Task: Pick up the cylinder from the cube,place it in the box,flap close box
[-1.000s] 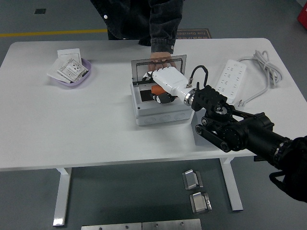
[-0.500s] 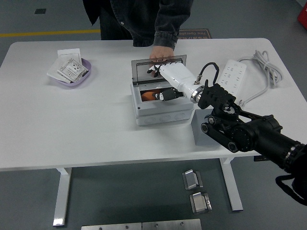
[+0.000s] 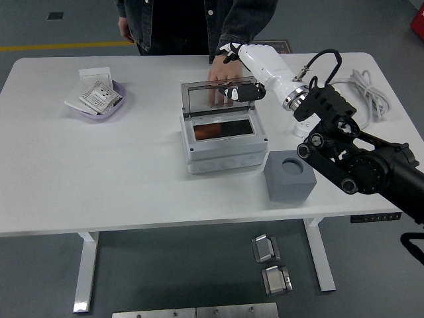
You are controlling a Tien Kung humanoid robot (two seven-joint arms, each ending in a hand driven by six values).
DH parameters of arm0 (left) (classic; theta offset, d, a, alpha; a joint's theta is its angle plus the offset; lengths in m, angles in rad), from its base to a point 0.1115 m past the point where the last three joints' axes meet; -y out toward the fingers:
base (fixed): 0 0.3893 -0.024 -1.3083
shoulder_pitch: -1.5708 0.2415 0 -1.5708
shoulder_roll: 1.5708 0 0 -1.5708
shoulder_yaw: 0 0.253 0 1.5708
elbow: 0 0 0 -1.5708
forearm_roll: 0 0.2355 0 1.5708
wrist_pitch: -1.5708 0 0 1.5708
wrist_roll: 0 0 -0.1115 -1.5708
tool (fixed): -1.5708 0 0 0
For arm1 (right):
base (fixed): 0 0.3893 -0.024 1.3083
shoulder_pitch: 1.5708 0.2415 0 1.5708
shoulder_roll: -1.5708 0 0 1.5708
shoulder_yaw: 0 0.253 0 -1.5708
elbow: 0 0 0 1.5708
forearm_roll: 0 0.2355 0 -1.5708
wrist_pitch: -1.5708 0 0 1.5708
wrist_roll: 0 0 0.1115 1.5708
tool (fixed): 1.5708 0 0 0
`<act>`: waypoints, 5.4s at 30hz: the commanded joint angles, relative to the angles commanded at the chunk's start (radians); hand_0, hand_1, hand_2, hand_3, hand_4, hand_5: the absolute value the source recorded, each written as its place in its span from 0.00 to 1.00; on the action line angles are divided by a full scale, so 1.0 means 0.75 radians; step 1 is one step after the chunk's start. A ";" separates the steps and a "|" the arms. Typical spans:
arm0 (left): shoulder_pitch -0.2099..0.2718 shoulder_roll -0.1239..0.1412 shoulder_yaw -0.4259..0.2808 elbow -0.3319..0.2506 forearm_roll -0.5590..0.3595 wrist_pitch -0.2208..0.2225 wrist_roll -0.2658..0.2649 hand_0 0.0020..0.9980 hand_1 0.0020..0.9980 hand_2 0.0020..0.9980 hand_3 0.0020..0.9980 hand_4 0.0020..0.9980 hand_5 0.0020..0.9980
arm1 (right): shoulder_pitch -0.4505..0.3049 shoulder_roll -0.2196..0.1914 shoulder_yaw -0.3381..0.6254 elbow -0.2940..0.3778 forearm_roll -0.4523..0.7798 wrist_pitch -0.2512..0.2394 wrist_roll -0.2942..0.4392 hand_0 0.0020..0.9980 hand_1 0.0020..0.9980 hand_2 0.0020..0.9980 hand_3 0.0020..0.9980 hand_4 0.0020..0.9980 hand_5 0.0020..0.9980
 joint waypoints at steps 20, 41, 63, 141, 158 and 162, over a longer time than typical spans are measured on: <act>-0.034 0.014 -0.009 0.000 0.034 -0.011 0.005 0.67 0.68 0.59 0.66 0.65 0.45 | 0.128 0.272 -0.158 -0.507 0.099 -0.020 0.057 0.69 0.63 0.67 0.79 0.84 0.23; -0.028 0.010 0.000 0.000 0.041 -0.010 0.001 0.67 0.68 0.59 0.66 0.66 0.45 | 0.072 0.198 -0.270 -0.362 0.119 -0.032 0.063 0.69 0.62 0.67 0.79 0.84 0.25; -0.005 -0.004 0.014 0.000 0.021 -0.006 0.000 0.67 0.68 0.59 0.66 0.65 0.45 | -0.070 -0.010 -0.239 0.011 -0.018 -0.006 -0.005 0.68 0.61 0.67 0.78 0.84 0.26; 0.030 0.071 -0.024 0.000 -0.076 0.019 0.038 0.67 0.68 0.59 0.65 0.65 0.45 | -1.152 0.128 1.325 0.636 0.415 0.004 0.183 0.65 0.60 0.66 0.75 0.92 0.37; 0.039 0.102 0.029 0.000 -0.162 0.032 0.036 0.67 0.68 0.47 0.65 0.65 0.45 | -1.171 0.122 1.304 0.617 0.504 -0.030 0.226 0.61 0.56 0.62 0.66 0.77 0.37; 0.045 0.112 0.043 0.000 -0.178 0.037 0.029 0.67 0.68 0.47 0.65 0.65 0.45 | -1.166 0.121 1.294 0.615 0.499 -0.028 0.222 0.61 0.56 0.62 0.66 0.77 0.37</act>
